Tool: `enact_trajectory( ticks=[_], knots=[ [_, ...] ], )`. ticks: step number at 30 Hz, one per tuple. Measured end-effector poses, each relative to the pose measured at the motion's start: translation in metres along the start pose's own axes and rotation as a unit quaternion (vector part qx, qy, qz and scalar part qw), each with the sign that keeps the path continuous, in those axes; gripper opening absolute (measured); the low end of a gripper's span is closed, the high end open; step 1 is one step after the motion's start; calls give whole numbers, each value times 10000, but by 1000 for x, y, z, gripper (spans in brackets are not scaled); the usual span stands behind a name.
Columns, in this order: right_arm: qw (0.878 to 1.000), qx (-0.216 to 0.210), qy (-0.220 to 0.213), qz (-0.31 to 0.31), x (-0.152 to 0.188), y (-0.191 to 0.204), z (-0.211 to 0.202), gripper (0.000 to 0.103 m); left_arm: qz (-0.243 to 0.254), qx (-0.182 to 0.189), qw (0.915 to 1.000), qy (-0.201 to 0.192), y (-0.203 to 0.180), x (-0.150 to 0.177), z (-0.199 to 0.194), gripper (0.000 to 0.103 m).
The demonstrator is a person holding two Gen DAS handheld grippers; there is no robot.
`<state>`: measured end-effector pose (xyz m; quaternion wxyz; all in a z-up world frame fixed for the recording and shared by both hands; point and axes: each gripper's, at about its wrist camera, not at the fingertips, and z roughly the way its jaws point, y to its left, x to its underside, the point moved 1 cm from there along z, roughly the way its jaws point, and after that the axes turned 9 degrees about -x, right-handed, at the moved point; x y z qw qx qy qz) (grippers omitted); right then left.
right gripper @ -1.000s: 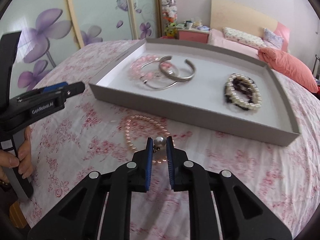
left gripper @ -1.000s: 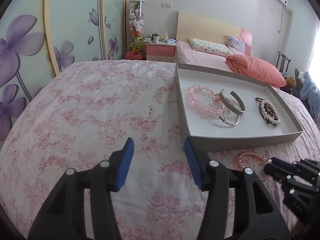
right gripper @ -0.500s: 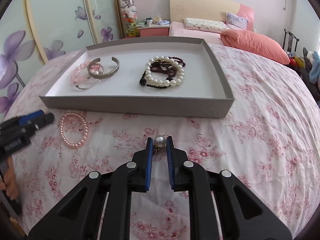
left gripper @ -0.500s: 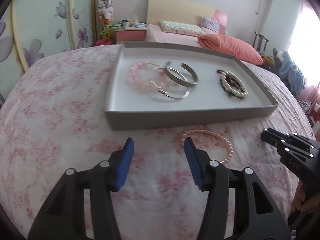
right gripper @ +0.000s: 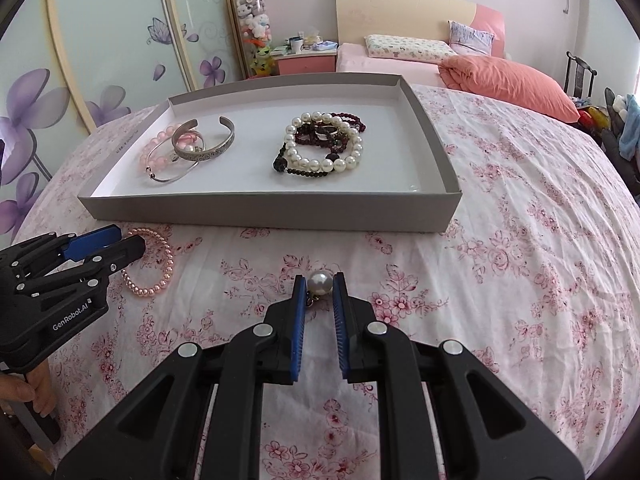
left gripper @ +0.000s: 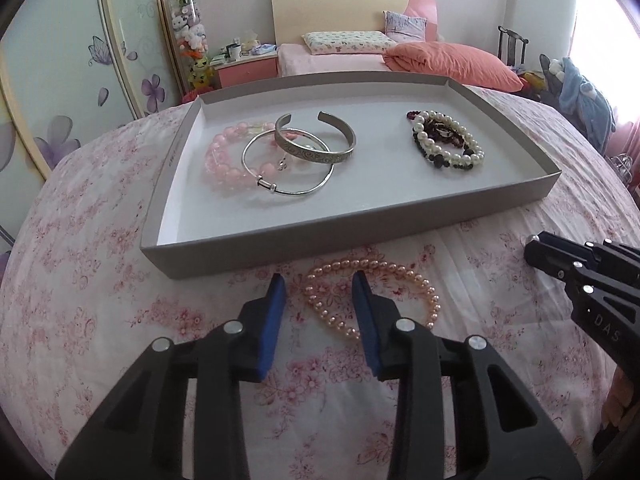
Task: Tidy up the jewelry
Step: 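Grasp the pink pearl bracelet with the left tool while the right tool holds the earring, then carry the pink pearl bracelet and pearl earring into the tray and open both tools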
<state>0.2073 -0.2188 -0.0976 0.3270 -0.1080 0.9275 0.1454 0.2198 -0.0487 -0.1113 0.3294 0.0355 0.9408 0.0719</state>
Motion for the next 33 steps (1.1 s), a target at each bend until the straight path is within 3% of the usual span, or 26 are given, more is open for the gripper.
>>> enact_trajectory(
  ticks=[10,18,27,33],
  knots=[
    [10000,5,-1,5,0,0,0,15,-40,59,10000,-16,4,2,-1,32],
    [10000,-5,-2,17,0,0,0,15,-104,121,9999,-19,7,2,-1,12],
    [10000,-65,-28,62,1,2,0,15,-189,243,9995,-20,10,3,-1,6],
    [9994,-176,-301,38,3,6,-12,15,-390,405,9984,-75,24,13,-12,6]
  ],
)
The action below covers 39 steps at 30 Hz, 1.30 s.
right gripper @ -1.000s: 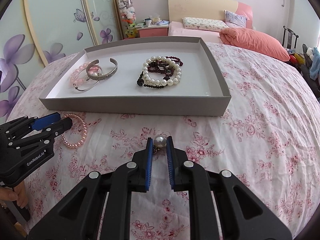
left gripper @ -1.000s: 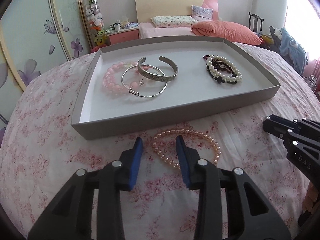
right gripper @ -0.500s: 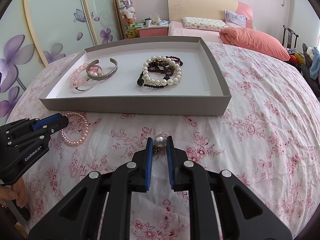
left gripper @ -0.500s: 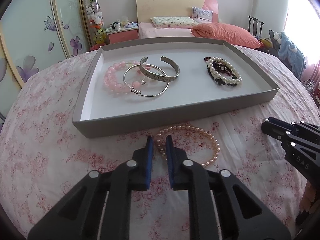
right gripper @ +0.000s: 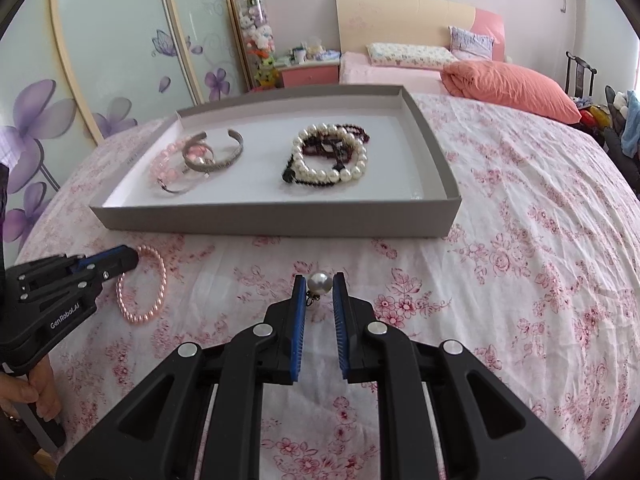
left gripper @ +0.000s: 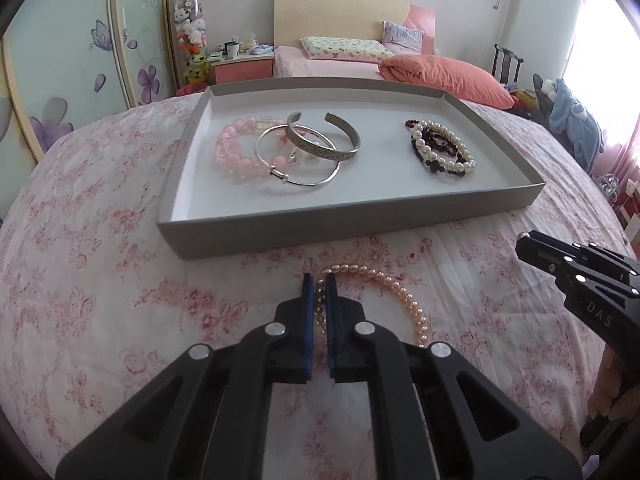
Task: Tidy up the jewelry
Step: 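Carry the pink pearl bracelet and pearl earring into the tray and open both tools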
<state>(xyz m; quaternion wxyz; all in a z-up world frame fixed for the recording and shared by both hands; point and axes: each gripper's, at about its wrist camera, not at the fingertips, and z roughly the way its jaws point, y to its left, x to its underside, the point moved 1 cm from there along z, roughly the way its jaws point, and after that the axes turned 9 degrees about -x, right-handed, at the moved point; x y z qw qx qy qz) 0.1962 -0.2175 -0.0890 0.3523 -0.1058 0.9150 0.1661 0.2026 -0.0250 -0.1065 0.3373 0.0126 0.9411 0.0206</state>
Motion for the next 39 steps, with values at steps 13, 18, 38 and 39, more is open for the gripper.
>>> enact_trajectory(
  ticks=[13,18,38,39],
  knots=[
    [9965,-381,-722,-166,-11,24,-35,15,-684,194,9942,-806,34,-7,-60,6],
    [9928,-427,-1083,-278,-18,34,-51,15,-667,207,9911,-1130,27,-14,-79,6],
    [9841,-278,-1673,-534,-75,40,-49,15,-493,194,9878,-1467,10,-67,-73,6],
    [9840,-279,-1678,-529,-79,38,-45,15,-489,191,9877,-1475,10,-71,-70,6]
  ],
)
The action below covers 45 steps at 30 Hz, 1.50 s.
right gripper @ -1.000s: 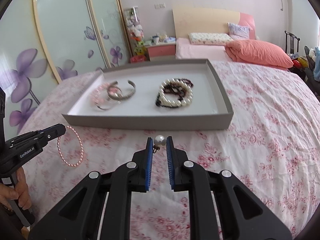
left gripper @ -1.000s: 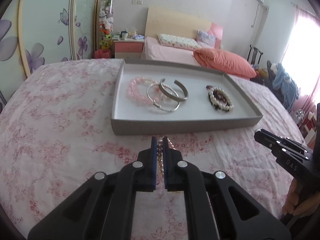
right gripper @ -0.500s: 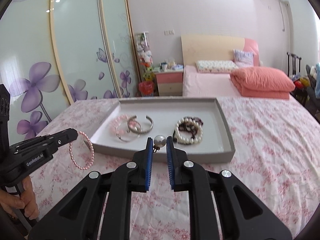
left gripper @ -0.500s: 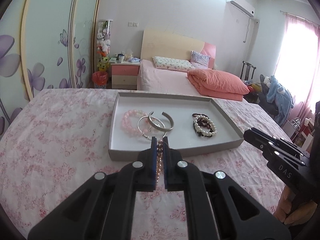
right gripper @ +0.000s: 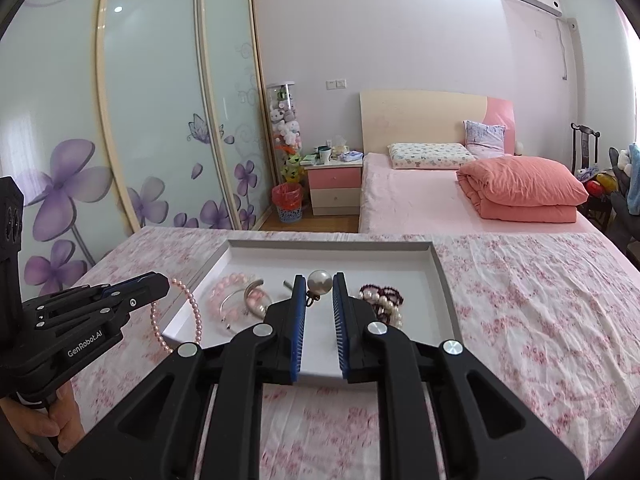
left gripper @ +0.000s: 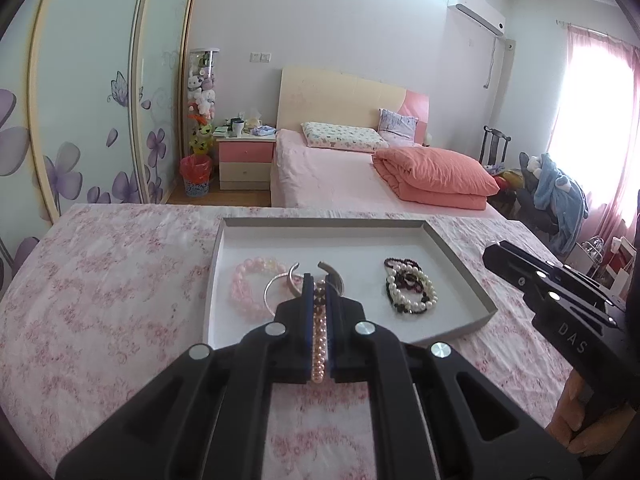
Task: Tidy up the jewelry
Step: 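Carry the pink pearl bracelet and pearl earring into the tray and open both tools, then withdraw both open tools from the tray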
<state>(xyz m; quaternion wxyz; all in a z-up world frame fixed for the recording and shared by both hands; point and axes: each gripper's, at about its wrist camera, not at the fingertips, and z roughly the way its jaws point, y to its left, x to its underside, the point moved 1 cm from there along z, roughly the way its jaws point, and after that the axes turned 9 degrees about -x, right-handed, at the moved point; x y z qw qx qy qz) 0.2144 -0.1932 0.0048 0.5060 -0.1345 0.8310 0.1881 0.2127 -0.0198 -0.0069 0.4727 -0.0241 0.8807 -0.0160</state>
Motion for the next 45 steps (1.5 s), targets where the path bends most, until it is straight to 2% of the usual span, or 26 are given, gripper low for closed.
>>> enact_trajectory(
  ticks=[12,23,26,29,35,40,42,44,45],
  knots=[
    [9989,39,302,360,1,-27,60,15,-42,8,9999,135,-6,-15,49,6],
    [9956,-48,571,745,7,-41,79,17,-108,-26,9991,412,-8,-12,81,7],
    [9955,11,555,766,9,-44,76,27,-243,-37,9986,469,-1,-10,84,12],
    [9949,26,575,832,11,-48,75,28,-326,-38,9983,481,4,-9,83,21],
    [9951,77,563,814,13,-47,68,28,-343,-116,9983,465,9,-7,75,23],
    [9956,61,497,791,11,-42,54,28,-403,-183,9982,410,18,-3,59,32],
    [9962,87,468,735,13,-37,43,33,-405,-218,9984,331,22,1,47,39],
    [9966,96,413,700,14,-34,33,46,-370,-231,9987,271,25,3,36,44],
    [9969,104,396,678,15,-32,27,48,-356,-236,9988,240,27,6,29,48]
  ],
)
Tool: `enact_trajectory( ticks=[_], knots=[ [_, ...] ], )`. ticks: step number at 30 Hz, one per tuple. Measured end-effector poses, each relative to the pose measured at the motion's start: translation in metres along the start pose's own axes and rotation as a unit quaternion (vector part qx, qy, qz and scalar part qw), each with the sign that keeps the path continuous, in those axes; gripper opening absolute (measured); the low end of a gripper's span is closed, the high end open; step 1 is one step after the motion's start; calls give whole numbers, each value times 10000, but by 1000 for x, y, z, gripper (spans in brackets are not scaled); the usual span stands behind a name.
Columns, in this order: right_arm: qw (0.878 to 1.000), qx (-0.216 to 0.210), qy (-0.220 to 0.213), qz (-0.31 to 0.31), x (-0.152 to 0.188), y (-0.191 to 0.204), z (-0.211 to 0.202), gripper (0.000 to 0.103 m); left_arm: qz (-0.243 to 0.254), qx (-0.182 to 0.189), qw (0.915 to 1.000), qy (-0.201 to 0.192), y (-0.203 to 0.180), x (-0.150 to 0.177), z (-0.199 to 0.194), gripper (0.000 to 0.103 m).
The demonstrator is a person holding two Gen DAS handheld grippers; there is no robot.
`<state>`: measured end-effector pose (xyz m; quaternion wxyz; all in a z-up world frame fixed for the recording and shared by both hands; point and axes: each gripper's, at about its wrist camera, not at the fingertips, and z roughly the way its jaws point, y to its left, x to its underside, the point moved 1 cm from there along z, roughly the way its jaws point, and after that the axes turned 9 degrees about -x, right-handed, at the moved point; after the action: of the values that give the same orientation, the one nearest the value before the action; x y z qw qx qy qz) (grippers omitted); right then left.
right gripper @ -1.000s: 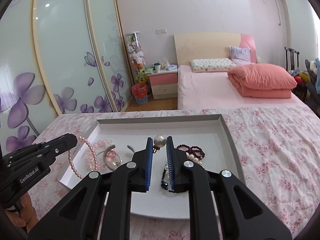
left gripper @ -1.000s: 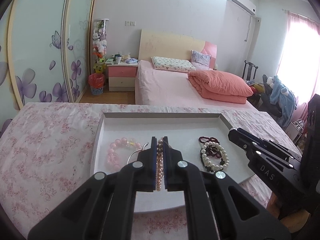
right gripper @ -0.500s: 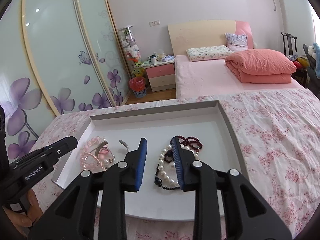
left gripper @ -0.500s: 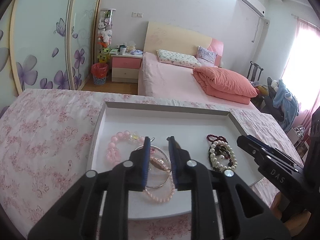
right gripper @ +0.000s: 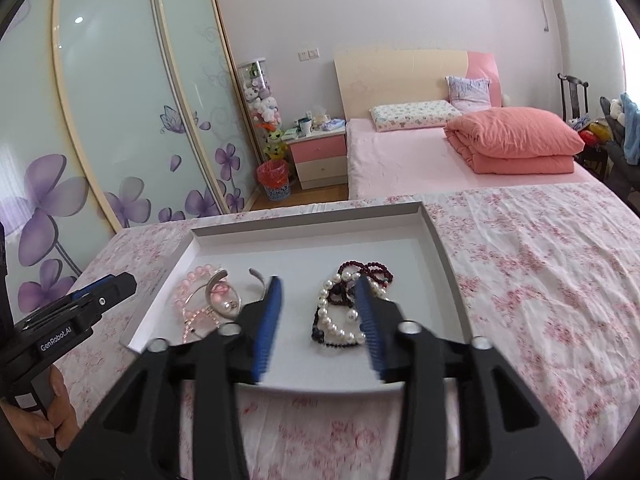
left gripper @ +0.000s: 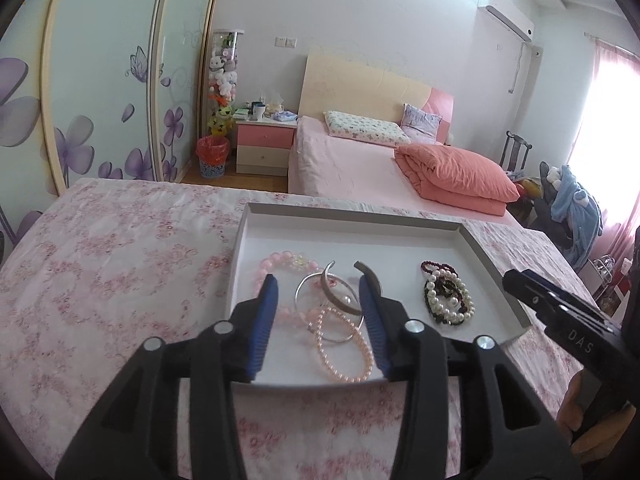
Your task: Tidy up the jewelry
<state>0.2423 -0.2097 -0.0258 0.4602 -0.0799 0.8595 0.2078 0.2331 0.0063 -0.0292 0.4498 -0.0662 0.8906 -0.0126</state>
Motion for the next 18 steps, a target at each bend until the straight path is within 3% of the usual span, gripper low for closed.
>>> enact_trajectory(
  ticks=[7,12,18],
  knots=[
    [9999,31,-70,-137,16,17,-42,67,66,-8,9998,-211,15,24,-43,71],
    [9997,68,-205,-139,27,24,-67,88,175,-171,9984,-516,21,38,-75,95],
    [9990,145,-297,-289,43,36,-88,96,205,-278,9971,-680,26,54,-104,99]
  ],
)
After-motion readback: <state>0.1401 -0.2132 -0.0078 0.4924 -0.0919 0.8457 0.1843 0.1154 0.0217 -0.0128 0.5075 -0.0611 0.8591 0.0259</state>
